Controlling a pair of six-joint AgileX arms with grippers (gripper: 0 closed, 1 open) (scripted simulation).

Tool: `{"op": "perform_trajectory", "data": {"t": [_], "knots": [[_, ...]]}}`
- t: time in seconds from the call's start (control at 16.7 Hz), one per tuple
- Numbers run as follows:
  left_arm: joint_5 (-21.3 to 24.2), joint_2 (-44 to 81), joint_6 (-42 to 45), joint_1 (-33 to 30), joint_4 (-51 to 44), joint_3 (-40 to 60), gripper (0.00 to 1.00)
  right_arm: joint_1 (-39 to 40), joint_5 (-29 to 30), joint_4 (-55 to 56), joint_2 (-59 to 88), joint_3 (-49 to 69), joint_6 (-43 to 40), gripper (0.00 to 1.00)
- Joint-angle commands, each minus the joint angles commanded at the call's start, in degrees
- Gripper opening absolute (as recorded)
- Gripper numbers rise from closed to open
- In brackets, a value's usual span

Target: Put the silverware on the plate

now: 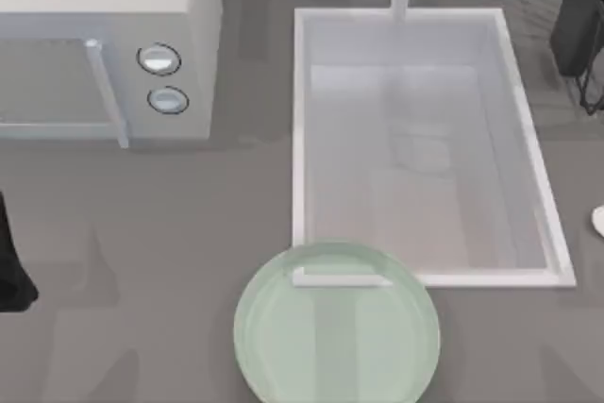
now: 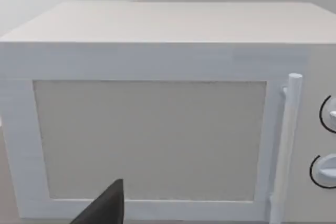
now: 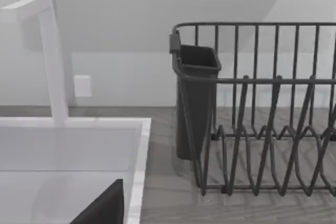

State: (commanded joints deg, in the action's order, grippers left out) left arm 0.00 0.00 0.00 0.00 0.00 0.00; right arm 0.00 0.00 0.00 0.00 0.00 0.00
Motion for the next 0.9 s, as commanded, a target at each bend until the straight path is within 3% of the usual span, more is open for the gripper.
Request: {"op": "perform_trajectory", "data": {"t": [0.36, 0.6, 0.9], "knots": [[0.0, 0.0, 0.0, 0.0, 0.0, 0.0, 1.00, -1.1, 0.0, -4.4, 6.0, 5.6, -5.7, 1.00], [0.0, 0.0, 0.0, 0.0, 0.0, 0.0, 1.00, -3.5, -0.1, -14.4, 21.6, 17.8, -18.9, 1.00], [0.0, 0.0, 0.0, 0.0, 0.0, 0.0, 1.00, -7.5, -0.1, -31.0, 51.4, 36.5, -40.1, 1.00]]}}
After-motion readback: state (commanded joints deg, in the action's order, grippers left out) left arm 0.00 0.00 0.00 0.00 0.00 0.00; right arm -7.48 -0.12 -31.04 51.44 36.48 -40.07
